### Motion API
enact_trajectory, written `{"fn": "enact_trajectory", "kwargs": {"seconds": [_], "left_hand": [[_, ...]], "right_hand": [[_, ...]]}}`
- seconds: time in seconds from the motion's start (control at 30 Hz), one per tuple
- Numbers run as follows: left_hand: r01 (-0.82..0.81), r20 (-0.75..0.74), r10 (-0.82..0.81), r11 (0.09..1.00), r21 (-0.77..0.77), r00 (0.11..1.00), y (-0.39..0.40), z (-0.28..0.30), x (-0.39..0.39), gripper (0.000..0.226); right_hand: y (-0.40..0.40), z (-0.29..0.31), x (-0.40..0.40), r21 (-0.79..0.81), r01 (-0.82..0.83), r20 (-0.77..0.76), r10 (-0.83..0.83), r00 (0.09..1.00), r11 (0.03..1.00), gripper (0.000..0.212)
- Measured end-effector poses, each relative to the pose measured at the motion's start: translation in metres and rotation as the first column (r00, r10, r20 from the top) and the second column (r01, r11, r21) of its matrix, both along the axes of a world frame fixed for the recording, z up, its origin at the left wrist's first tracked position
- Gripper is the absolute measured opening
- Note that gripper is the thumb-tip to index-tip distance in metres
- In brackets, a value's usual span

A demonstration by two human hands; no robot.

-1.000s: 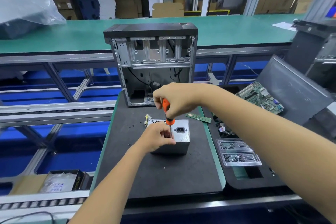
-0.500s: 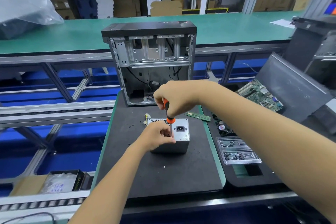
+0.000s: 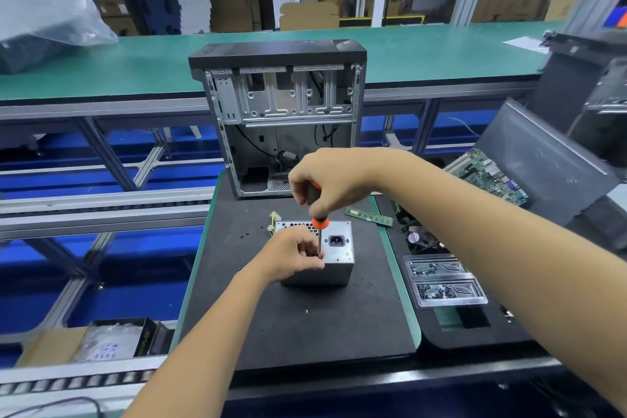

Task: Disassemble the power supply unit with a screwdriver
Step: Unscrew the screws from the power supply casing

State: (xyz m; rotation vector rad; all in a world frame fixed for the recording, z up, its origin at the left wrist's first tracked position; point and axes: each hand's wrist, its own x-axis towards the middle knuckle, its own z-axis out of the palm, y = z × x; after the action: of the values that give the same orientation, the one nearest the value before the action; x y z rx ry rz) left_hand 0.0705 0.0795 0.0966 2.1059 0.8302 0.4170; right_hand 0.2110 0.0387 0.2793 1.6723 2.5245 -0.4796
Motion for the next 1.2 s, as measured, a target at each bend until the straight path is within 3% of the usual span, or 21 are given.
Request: {"fn": "enact_trajectory", "kwargs": {"seconds": [0.1,0.17,0.33,0.43,0.5,0.53,0.6,0.67,0.73,0.9,1.03,1.1,1.2], "left_hand": [[-0.007,-0.009,0.007,1.000,-0.003,1.000,0.001,0.000,0.000,0.021],[-0.004,-0.019,0.004,1.000,-0.014,1.000,0.001,0.000,-0.001,0.020],[-0.014,0.001,0.014,1.000,-0.015,1.000,-0.001,0.001,0.001,0.031],[-0.013,-0.016,0.012,0.999,-0.033,1.000,0.000,-0.002,0.000,0.013],[-0.009,-0.025,0.008,0.999,-0.034,1.000,-0.001,-0.002,0.000,0.014],[-0.007,-0.025,0.006,0.999,-0.035,1.000,-0.001,-0.001,0.000,0.014],[-0.013,-0.021,0.013,1.000,-0.028,1.000,0.000,0.000,0.001,0.027],[-0.019,-0.011,0.019,1.000,-0.019,1.000,0.001,0.000,0.001,0.039],[-0.017,-0.004,0.017,0.999,-0.027,1.000,0.001,0.000,0.001,0.041],[-0.030,-0.051,0.028,0.999,-0.026,0.998,0.001,0.000,0.002,0.024],[-0.032,-0.062,0.031,0.999,-0.023,0.998,0.001,-0.002,0.002,0.017],[-0.031,-0.044,0.030,0.999,-0.018,0.999,0.001,-0.001,0.003,0.026],[-0.041,-0.034,0.040,0.999,-0.008,0.999,0.001,-0.001,0.003,0.032]], "right_hand": [[-0.003,0.001,-0.002,0.040,0.119,0.182,-0.125,0.975,0.992,0.043],[-0.003,0.001,-0.004,0.082,0.140,0.273,-0.158,0.949,0.987,0.045],[0.003,-0.002,0.000,0.079,0.011,0.120,-0.020,0.993,0.997,0.012],[0.002,0.000,0.000,0.026,-0.057,-0.025,0.058,0.998,0.998,0.023],[0.002,-0.002,-0.002,0.012,-0.046,-0.006,0.046,0.999,0.999,0.014],[0.002,-0.002,-0.003,0.008,-0.011,0.016,0.011,1.000,1.000,0.015],[0.001,-0.003,-0.007,0.026,0.095,0.066,-0.096,0.993,0.995,0.047],[0.002,-0.005,-0.010,0.156,0.155,0.159,-0.179,0.971,0.976,0.058],[0.004,-0.010,-0.010,0.258,0.118,0.206,-0.174,0.963,0.959,0.050],[0.004,-0.001,-0.001,0.090,-0.001,0.067,-0.005,0.998,0.996,0.015],[0.002,-0.003,0.001,-0.022,0.008,-0.070,-0.010,0.997,1.000,0.022],[0.002,-0.005,0.001,0.003,0.060,-0.009,-0.060,0.998,0.998,0.024],[0.005,-0.007,-0.001,0.122,0.179,0.156,-0.197,0.968,0.976,0.058]]}}
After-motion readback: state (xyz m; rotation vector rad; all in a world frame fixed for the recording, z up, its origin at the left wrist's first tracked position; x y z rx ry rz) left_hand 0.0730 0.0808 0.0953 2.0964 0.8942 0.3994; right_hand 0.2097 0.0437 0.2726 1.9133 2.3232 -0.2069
